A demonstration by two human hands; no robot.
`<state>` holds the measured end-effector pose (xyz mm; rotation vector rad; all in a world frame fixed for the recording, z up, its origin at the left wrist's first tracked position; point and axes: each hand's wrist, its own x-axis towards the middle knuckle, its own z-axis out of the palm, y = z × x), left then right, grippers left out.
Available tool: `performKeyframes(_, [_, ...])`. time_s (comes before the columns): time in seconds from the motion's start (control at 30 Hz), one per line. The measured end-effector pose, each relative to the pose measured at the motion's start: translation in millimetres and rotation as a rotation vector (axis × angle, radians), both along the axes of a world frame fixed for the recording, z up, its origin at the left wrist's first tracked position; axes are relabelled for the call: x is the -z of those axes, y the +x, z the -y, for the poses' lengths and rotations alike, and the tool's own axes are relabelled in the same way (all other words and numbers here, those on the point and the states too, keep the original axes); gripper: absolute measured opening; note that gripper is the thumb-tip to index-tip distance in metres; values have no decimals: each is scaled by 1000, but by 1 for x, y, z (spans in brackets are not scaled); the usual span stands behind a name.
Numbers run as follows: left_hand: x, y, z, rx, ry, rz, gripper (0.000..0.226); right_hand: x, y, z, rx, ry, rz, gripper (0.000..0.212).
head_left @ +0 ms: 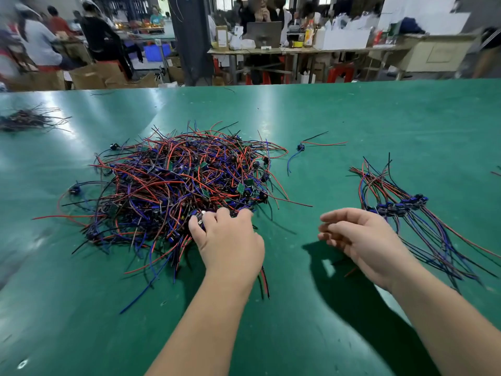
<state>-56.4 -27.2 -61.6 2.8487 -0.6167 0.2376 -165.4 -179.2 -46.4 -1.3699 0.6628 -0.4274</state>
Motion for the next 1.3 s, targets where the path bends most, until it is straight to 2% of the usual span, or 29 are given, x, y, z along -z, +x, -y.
performKeyframes(0.13, [-6, 9, 0, 3, -94, 81, 25, -2, -1, -1, -21, -355, 42, 28])
performKeyframes(0.2, [-9, 12, 0, 54, -303, 81, 22, -3, -3, -2, -25, -465, 53, 29])
performKeyframes(0.3, [-15, 6, 1, 202, -743, 18, 17, 1, -5, -1, 4, -473, 23, 29])
performKeyframes(0.37, [-18, -1, 6, 290, -989, -99, 16, 1, -3, -1, 14, -348, 44, 24])
performKeyframes(0.43, [-24, -11, 13, 397, -1239, -362, 19, -3, -2, -2, -55, -48, 152, 14])
performKeyframes(0.5, [-28, -20, 17, 510, -1340, -595, 18, -8, -3, -4, -170, 228, 277, 31])
performKeyframes(0.57, [-30, -29, 19, 589, -1359, -766, 15, -12, -7, -2, -253, 370, 390, 44])
performKeyframes(0.63, [-30, -34, 21, 568, -1411, -901, 15, -15, -10, 2, -264, 406, 475, 40])
performKeyframes(0.73, [-33, -38, 23, 440, -1477, -1107, 15, -20, -11, 5, -171, 291, 473, 34])
performKeyframes(0.83, [-36, -33, 18, 374, -1420, -1269, 16, -23, -11, 9, -94, 232, 415, 29])
performKeyframes(1.0, [-40, -21, 11, 283, -1244, -1261, 12, -21, -12, 8, -141, 166, 339, 22])
performKeyframes(1.13, [-35, -28, 13, 365, -1103, -1367, 50, -11, -8, -2, -213, -27, 208, 31])
performKeyframes(1.2, [-34, -30, 13, 409, -1076, -1402, 44, -7, -6, -5, -211, -109, 182, 30])
performKeyframes(1.3, [-32, -28, 13, 392, -1097, -1352, 29, -5, -4, -4, -209, -98, 206, 34])
